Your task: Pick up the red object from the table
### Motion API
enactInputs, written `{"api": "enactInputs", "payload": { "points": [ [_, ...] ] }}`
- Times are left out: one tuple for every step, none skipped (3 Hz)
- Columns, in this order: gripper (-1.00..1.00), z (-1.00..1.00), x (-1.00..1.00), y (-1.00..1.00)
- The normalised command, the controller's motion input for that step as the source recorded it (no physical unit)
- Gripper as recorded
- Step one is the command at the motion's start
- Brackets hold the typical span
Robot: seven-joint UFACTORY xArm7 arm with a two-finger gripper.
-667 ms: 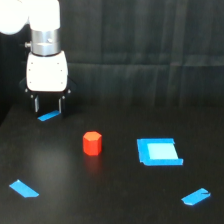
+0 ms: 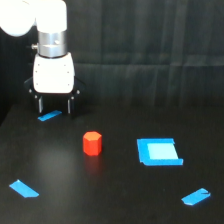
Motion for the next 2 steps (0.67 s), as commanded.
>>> {"api": "enactInputs", "payload": {
  "points": [
    [0.97, 0.01, 0.78, -0.42],
    [1.00, -0.02, 0.73, -0.55]
  ]
}}
